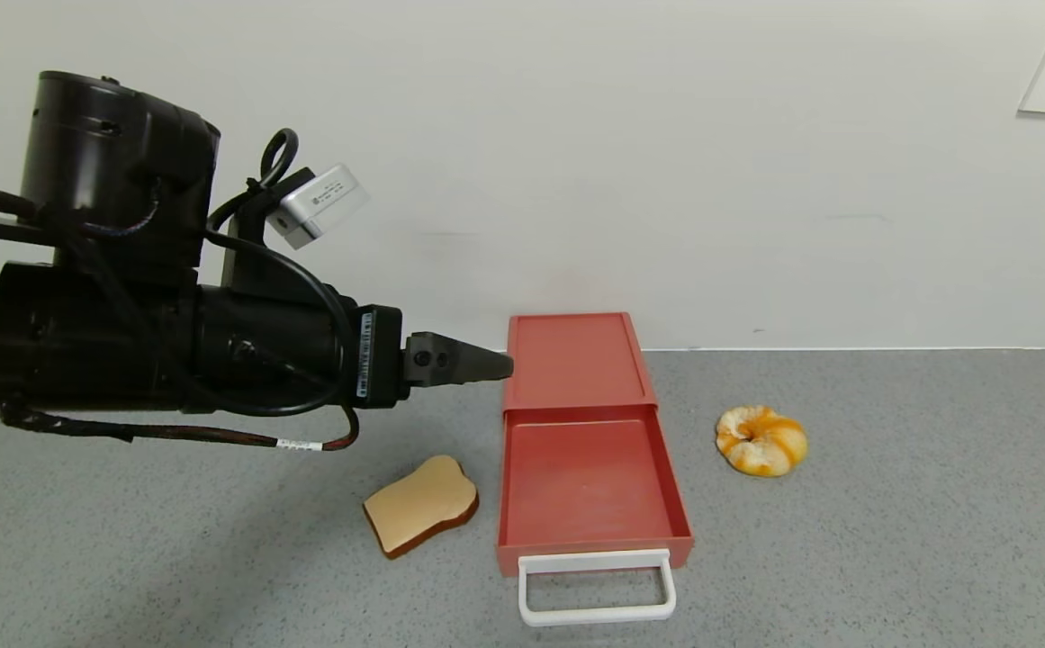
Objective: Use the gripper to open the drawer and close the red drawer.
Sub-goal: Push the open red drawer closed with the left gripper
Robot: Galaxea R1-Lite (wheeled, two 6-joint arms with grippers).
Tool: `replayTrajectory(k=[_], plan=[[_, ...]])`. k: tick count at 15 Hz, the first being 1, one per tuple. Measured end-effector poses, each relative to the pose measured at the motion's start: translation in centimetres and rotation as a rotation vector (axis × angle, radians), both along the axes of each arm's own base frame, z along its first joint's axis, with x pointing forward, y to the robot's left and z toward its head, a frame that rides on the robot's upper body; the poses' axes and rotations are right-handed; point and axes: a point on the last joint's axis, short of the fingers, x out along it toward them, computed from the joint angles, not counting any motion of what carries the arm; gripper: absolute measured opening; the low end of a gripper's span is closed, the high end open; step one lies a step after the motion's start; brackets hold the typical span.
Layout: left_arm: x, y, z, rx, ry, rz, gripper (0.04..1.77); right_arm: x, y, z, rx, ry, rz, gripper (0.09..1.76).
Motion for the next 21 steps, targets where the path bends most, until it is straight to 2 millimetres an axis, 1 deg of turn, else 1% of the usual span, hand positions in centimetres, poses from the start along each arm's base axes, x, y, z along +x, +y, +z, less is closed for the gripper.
replayTrajectory(k=[2,5,7,11,13,17,21], plan=[[-0.4,-1.2,0.2,0.027,0.015,0.022,1.72,0.0,0.0,0.0,0.0,0.0,0.0,1.71],[-1.0,-3.0,0.7,0.049,0.082,0.07,1.72,0.0,0.0,0.0,0.0,0.0,0.0,1.71],[-1.0,-3.9,0.9,0.072,0.133,0.108,1.72,0.0,0.0,0.0,0.0,0.0,0.0,1.71],[-0.3,-5.9,0.3,0.146,0.262,0.215,1.72,0.0,0.0,0.0,0.0,0.0,0.0,1.71],[0.0,-7.0,-0.2,0.165,0.297,0.237,1.72,0.0,0.0,0.0,0.0,0.0,0.0,1.71],[0.3,-9.5,-2.0,0.23,0.363,0.3,1.72,0.0,0.0,0.0,0.0,0.0,0.0,1.71],[0.5,-12.2,-4.6,0.29,0.429,0.325,1.72,0.0,0.0,0.0,0.0,0.0,0.0,1.71]])
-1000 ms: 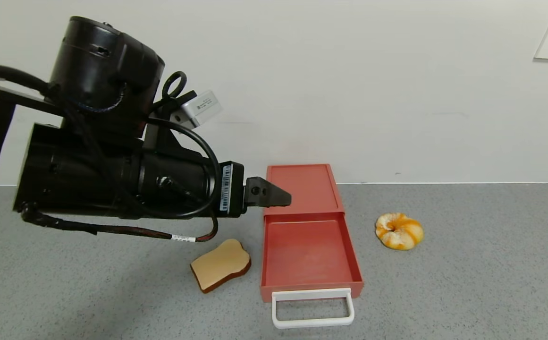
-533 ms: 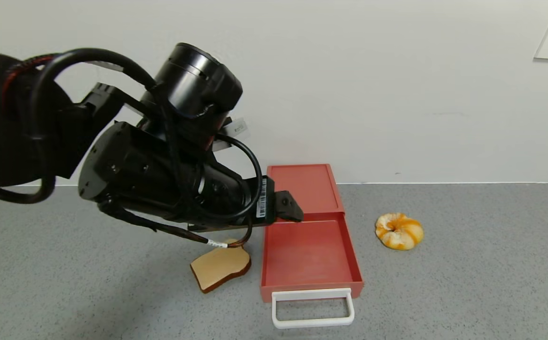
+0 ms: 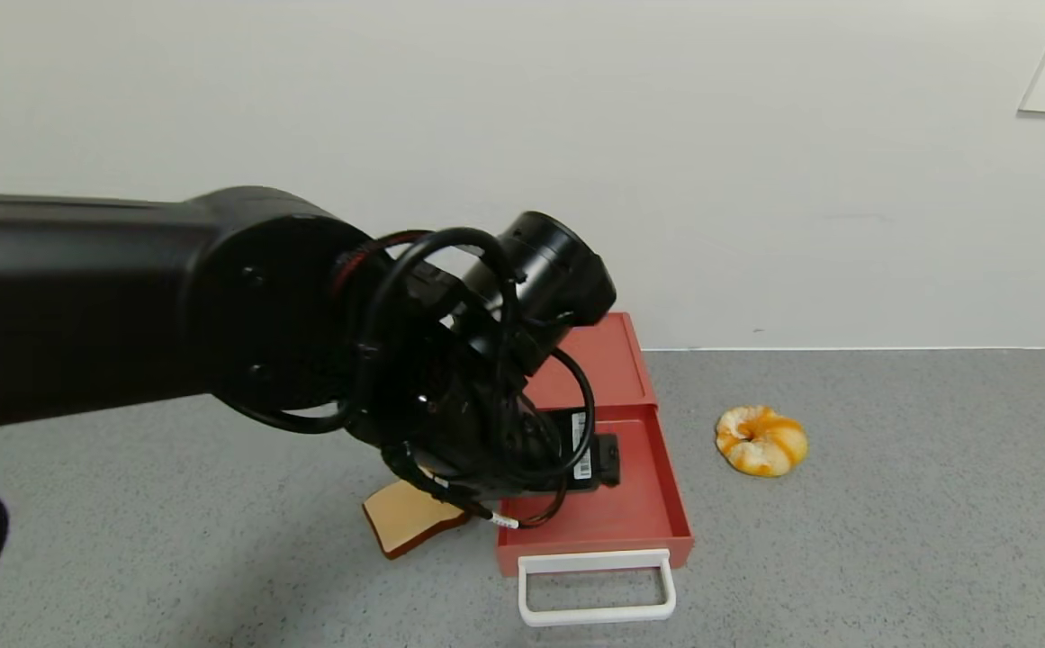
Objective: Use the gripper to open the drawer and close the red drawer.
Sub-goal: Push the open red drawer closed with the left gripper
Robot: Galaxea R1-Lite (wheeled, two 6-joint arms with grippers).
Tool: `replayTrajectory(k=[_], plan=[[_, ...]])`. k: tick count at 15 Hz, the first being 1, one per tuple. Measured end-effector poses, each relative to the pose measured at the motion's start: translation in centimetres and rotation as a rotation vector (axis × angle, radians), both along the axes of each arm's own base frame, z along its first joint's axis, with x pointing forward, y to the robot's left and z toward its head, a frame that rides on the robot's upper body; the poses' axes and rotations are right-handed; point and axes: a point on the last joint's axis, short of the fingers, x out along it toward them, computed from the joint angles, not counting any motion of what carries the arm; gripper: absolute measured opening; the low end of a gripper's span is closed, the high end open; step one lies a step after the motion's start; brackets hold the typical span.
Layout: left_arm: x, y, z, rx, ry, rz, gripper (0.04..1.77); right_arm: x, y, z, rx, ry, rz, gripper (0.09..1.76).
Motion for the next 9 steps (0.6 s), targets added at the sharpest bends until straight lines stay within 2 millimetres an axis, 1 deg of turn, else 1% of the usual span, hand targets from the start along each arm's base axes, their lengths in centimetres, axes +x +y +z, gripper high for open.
replayTrajectory(k=[5,9], plan=[[-0.2,-2.4,-2.9,0.129,0.123,0.026,1.72,0.0,0.0,0.0,0.0,0.0,0.0,1.71],[0.0,-4.6,-4.9,0.163,0.161,0.03,1.72,0.0,0.0,0.0,0.0,0.0,0.0,1.71]])
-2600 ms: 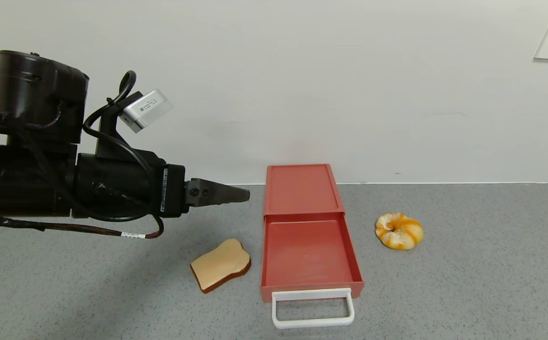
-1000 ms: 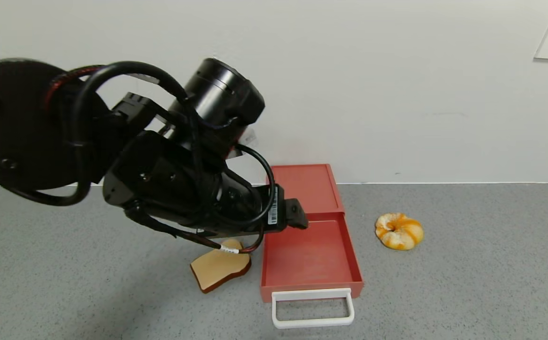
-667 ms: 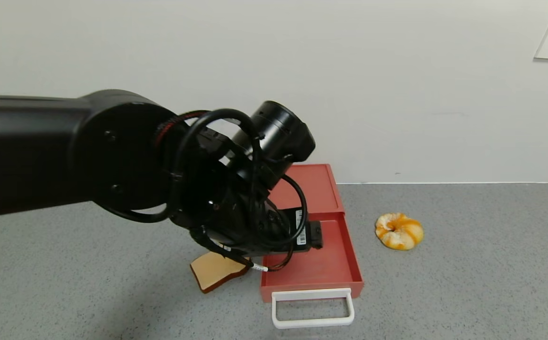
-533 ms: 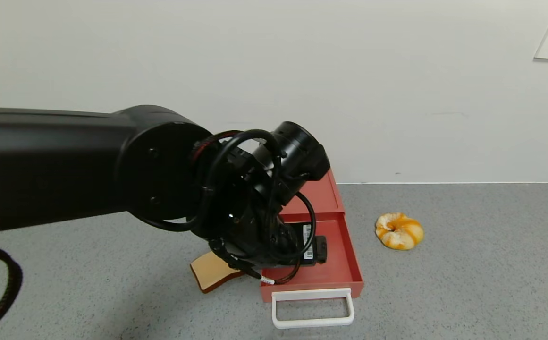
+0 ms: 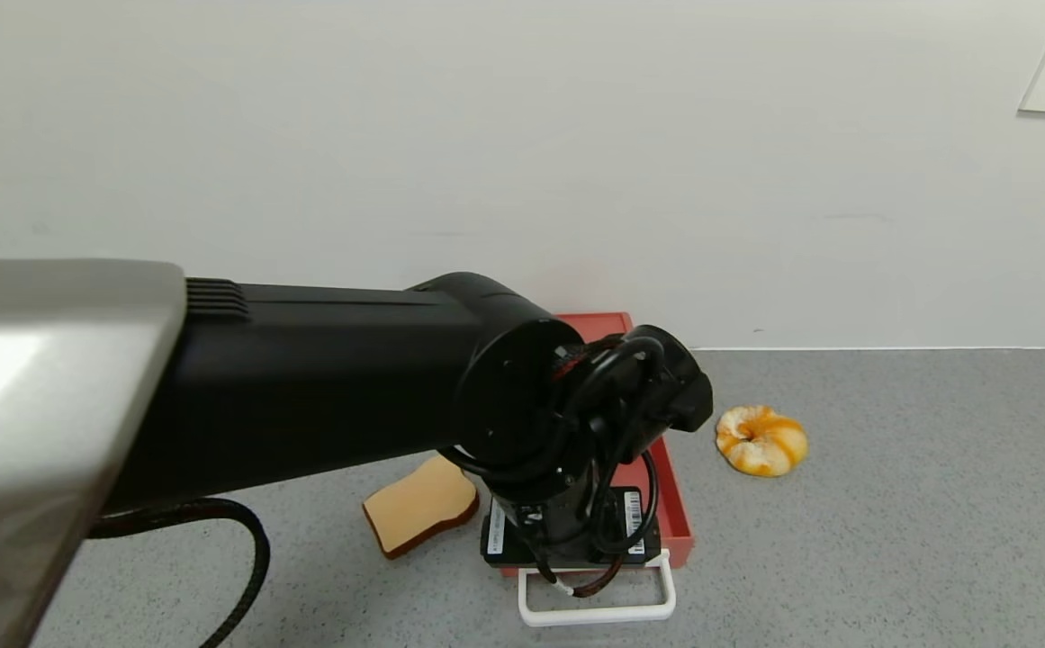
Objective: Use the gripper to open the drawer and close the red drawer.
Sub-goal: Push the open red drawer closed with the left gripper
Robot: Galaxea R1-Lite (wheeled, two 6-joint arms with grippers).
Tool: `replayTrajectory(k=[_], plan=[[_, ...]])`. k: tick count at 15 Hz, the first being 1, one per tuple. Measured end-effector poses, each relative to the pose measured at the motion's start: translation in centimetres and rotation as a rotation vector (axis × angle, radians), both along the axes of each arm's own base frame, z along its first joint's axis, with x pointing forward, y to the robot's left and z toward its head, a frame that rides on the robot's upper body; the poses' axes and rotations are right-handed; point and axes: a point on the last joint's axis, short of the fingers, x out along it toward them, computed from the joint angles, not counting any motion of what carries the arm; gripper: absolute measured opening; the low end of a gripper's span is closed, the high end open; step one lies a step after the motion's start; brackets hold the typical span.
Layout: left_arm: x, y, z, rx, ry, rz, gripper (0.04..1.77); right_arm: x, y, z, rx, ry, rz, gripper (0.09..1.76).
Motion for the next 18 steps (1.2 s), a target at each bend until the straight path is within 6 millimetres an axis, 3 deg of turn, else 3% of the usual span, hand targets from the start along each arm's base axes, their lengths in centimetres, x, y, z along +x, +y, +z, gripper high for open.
replayTrajectory(k=[10,18], plan=[[1.1,-2.0,-3.2,0.022,0.057,0.039,1.72,0.0,0.0,0.0,0.0,0.0,0.0,1.71],[2.2,-2.5,-4.5,0.031,0.066,0.056,1.72,0.0,0.0,0.0,0.0,0.0,0.0,1.71]])
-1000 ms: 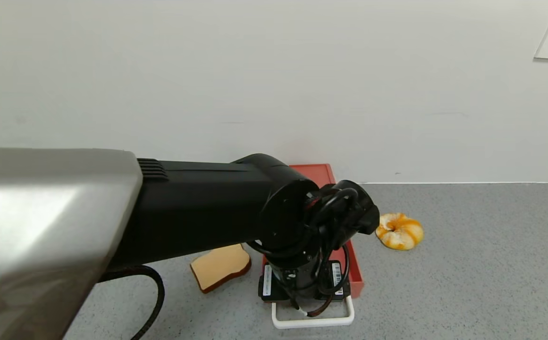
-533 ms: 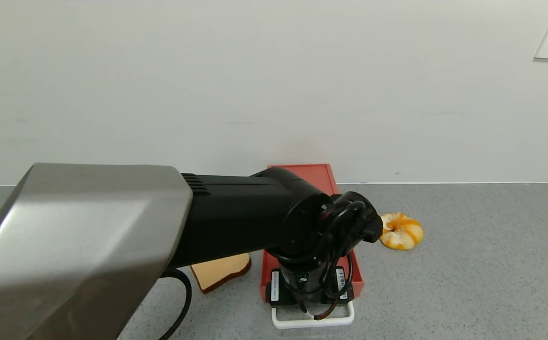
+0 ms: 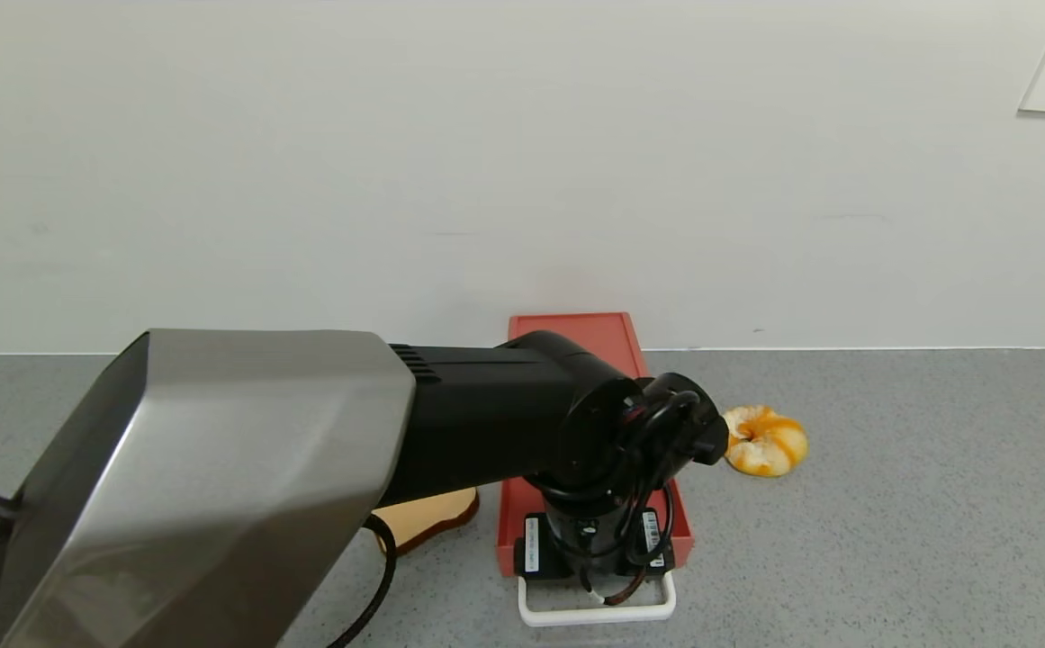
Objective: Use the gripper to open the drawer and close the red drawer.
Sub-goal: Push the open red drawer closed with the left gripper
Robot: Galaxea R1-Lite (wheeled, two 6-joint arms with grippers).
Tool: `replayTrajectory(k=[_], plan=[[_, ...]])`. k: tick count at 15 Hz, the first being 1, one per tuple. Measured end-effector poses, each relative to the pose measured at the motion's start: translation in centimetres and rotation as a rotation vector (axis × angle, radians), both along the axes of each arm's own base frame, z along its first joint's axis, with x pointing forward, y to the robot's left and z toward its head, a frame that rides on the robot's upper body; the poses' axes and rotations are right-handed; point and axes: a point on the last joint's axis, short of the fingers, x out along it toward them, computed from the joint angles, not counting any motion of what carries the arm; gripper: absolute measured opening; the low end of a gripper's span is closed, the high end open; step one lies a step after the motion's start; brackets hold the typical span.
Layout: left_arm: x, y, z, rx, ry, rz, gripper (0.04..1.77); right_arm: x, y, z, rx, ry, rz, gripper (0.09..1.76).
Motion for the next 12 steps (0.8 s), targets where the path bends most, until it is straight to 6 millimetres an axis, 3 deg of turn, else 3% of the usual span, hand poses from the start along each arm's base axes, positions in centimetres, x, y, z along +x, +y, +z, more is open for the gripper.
replayTrajectory(k=[12], plan=[[1.06,-0.23,-0.31,0.028,-0.054,0.021,1.72,0.0,0.0,0.0,0.0,0.0,0.0,1.71]])
